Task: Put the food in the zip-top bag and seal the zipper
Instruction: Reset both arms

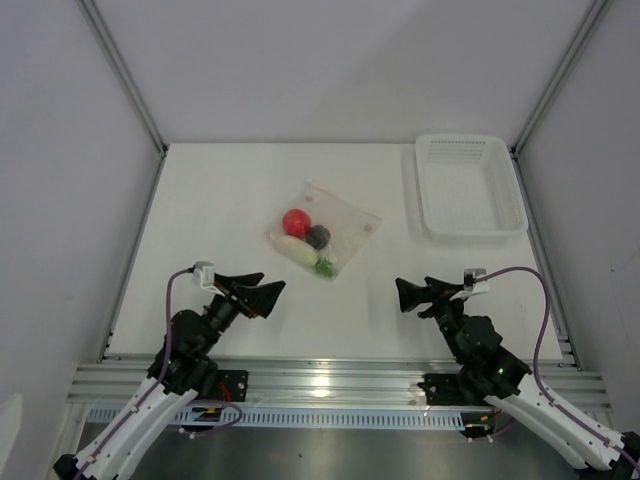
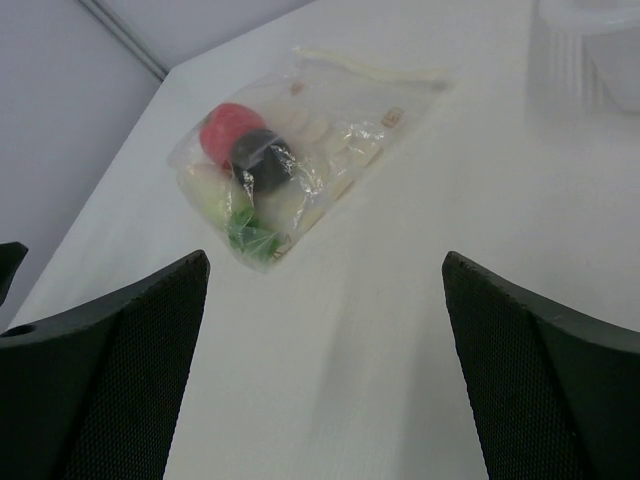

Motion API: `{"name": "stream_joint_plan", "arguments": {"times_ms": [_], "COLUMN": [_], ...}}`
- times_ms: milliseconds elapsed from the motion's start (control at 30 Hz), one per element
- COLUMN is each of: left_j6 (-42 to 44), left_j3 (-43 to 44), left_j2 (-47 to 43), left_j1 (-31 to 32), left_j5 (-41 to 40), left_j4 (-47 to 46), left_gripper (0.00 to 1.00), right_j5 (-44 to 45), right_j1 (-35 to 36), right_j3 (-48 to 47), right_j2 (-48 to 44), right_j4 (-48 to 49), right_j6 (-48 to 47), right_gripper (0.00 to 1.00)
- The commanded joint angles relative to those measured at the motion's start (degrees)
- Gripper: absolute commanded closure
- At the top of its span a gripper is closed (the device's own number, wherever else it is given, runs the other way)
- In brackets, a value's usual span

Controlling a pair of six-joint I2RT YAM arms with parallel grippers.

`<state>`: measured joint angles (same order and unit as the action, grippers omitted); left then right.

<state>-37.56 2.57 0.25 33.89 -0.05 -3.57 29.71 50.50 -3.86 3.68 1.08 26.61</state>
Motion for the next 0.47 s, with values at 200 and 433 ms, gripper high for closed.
{"name": "stream_joint_plan", "arguments": {"times_ms": [200,433], "left_j6": [-6.64,-10.33], "left_j3": [-9.51,-12.85], "left_j2": [-15.37,-15.28], "left_j1": [-0.4,-0.4], "left_j5": [4.18,5.5], "left_j4": [-5.56,-7.93], "left_gripper": [0.0,0.01], "right_j5": [6.58,1.77], "right_j1": [0.39,0.39], "right_j3": [0.43,2.19], "right_j2": [3.0,0.71], "right_j4": [-6.08,-7.68], "right_j6": [12.32,11.9], "right_gripper": [0.01,0.01]}}
